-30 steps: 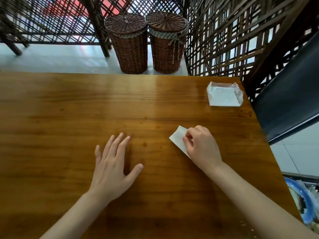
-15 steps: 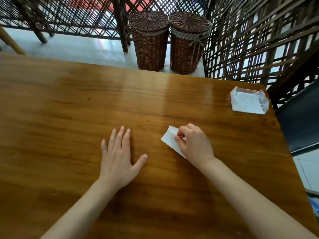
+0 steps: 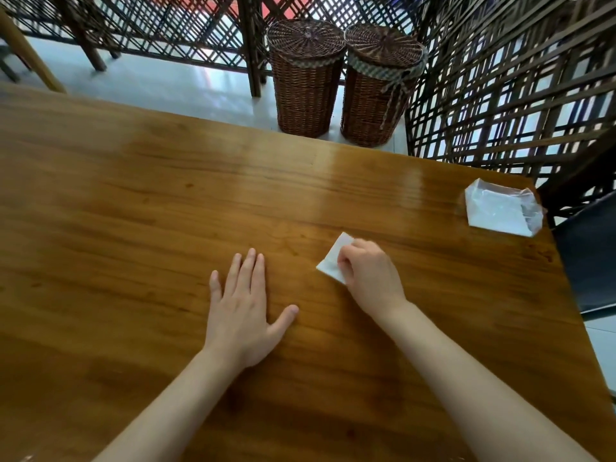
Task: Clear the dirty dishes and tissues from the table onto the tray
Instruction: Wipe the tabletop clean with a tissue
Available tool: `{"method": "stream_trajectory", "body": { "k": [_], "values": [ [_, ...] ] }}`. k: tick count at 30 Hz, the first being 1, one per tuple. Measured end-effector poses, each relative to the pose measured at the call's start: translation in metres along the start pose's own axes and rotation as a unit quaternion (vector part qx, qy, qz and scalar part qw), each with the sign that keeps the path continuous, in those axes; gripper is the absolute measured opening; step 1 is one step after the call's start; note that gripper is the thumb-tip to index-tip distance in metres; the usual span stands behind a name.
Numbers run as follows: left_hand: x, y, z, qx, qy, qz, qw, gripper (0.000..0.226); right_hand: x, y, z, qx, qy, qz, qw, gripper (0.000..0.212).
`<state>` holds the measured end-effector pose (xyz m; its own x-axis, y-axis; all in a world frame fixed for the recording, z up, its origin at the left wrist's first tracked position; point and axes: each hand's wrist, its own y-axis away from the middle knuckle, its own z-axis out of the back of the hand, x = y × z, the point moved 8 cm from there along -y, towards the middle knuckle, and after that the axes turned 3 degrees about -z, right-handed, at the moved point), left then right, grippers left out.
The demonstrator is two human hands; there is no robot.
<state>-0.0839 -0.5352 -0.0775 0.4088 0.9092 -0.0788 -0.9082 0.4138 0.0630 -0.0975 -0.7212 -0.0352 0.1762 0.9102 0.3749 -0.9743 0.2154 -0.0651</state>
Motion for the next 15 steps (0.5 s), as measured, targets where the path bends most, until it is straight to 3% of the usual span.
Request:
{"method": "stream_trajectory", "body": {
  "k": [5,15],
  "values": [
    [0.002,-0.003,0.007,-0.023,0.041,-0.003,0.999,0.095,-0.014,-0.015,0.002,-0.021,-0.005,-0.07,0.997,0.021],
    [0.026,-0.03,0.017,-0.058,0.046,0.012,0.997,0.096,0.036,-0.059,0.003,-0.052,-0.06,-0.015,0.997,0.017]
  ]
}}
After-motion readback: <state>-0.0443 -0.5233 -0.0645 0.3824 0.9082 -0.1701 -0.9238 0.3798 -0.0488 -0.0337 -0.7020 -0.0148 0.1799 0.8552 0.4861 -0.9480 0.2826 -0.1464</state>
